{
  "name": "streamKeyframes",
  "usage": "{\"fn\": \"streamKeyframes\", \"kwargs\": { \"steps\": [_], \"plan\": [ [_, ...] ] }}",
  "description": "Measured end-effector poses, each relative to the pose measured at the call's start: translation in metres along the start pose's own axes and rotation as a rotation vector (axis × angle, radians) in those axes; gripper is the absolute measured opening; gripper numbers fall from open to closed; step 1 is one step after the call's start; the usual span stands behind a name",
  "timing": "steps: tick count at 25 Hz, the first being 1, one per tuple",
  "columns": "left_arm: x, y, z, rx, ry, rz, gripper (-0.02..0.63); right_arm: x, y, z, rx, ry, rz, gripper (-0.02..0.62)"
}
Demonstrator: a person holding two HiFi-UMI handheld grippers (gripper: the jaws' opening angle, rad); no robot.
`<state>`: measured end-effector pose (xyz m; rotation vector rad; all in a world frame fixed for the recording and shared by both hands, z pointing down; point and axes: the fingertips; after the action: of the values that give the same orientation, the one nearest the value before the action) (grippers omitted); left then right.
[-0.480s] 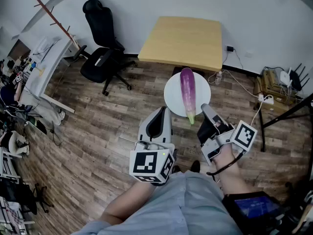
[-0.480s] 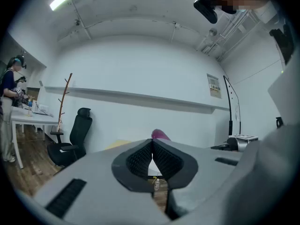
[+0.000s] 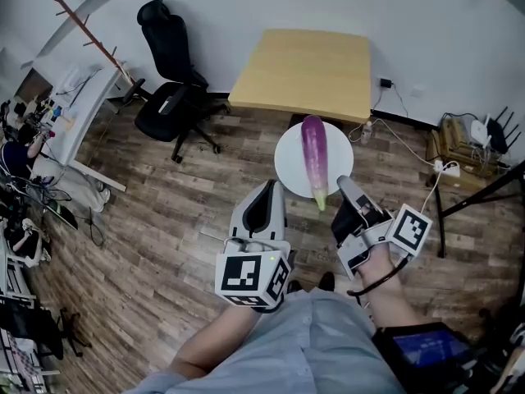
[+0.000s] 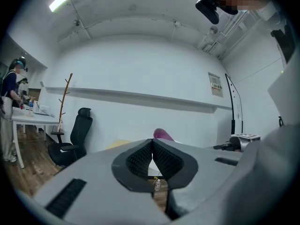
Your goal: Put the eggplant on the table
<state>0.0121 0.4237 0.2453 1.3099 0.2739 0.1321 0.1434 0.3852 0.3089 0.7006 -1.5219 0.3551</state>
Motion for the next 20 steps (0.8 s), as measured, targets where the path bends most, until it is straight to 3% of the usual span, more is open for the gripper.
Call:
{"fn": "streamKeyframes", "kwargs": {
  "steps": [8,14,20],
  "plan": [
    [0.004,0.0,0.004,0.014,-0.013,-0.006,0.006,0.003,-0.01,-0.002,-0.009,0.001,-0.002,0.008],
    [0.018,-0.005,0.039,0.011,-0.048,-0.016,0.006,0.014,-0.05,-0.001,-0.039,0.0,0.01,0.008],
    [-0.003,-0.008,0.066,-0.014,-0.056,-0.014,0.006,0.025,-0.065,0.027,-0.045,-0.002,0.034,0.008]
  ]
}}
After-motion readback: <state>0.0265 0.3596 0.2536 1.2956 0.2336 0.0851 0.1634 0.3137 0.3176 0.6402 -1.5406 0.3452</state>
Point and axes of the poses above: the fingertips, and each gripper's own axes: z forward along the fingers, x to its right, y out of its underside, and after that the axes turned 10 degrees about -x, right-handed
